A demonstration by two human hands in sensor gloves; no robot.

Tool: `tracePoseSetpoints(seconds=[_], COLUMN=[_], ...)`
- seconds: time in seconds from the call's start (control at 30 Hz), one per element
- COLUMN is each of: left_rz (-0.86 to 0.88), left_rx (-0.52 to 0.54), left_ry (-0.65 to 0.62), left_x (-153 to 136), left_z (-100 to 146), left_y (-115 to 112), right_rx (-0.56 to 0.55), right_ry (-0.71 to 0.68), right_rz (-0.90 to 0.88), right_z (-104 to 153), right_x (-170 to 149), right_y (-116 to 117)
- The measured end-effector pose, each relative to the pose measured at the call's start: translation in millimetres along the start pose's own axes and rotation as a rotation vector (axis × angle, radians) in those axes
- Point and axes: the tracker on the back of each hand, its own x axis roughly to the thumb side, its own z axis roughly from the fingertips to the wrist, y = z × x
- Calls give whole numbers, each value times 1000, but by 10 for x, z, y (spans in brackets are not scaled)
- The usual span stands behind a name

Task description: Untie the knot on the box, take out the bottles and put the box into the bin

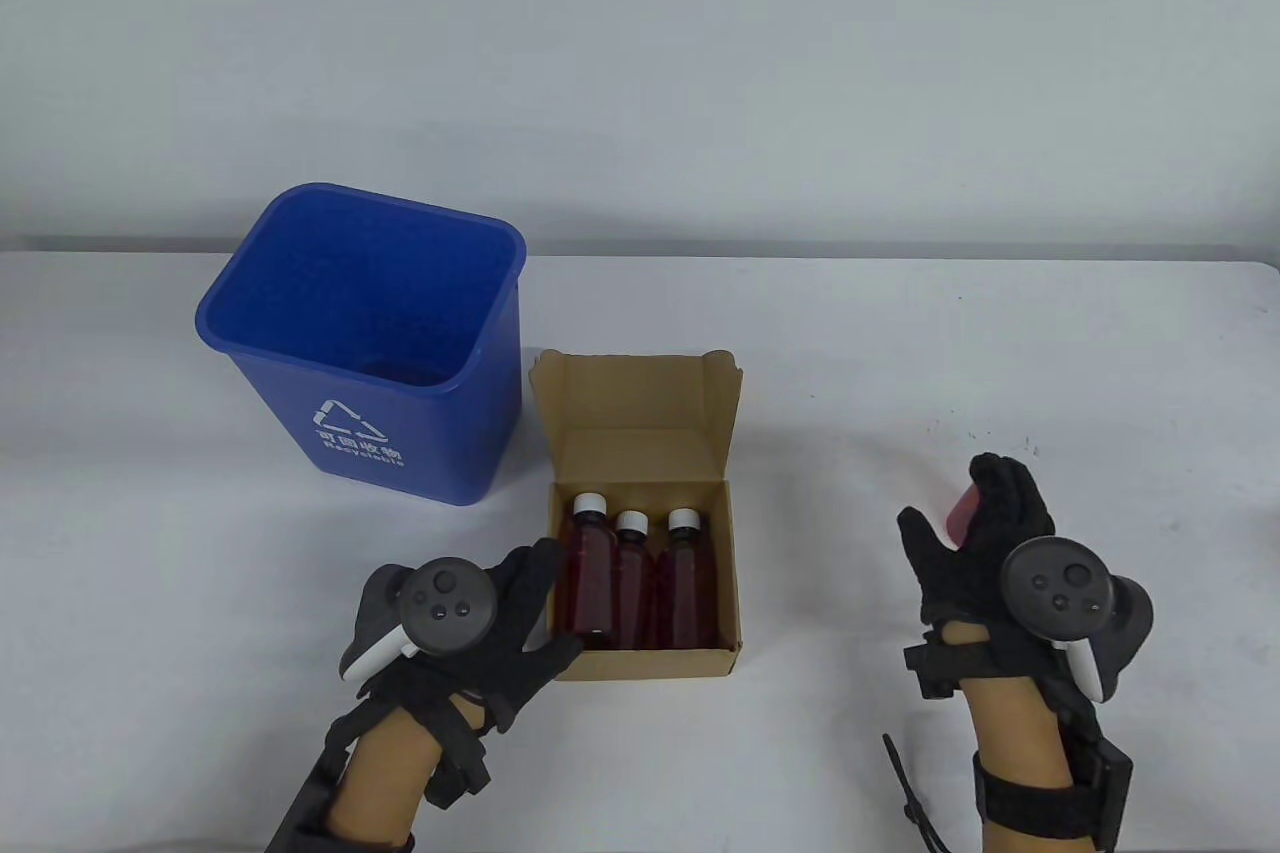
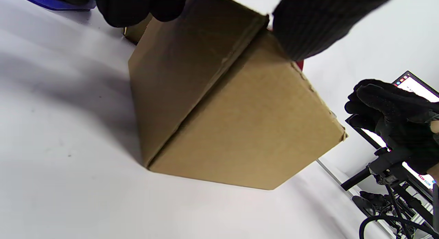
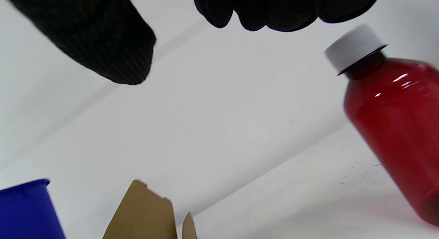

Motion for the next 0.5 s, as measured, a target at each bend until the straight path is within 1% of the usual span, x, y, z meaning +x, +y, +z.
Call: tracePoseSetpoints(seconds=[0.27,0.3,0.4,0.43,0.5], left_rz=[-10,-12,-11,-12,-12], left_rx=[-1,-2,-2,-4,-5], left_ry=[4,4,5,7,8], left_x=[-1,0,-5,-4,-2], left_z=[-4,-4,-2,-4,-5], left_y=[-1,-1,1,1,1], right_rx=[117,151,220,250,276], right_ry=[-156,-178,-213,-252,-313], right_rz=[92,102,104,88,71], right_z=[100,119,158,178,195], right_x=[453,520,655,736,868], right_y=[329,394,535,602,666])
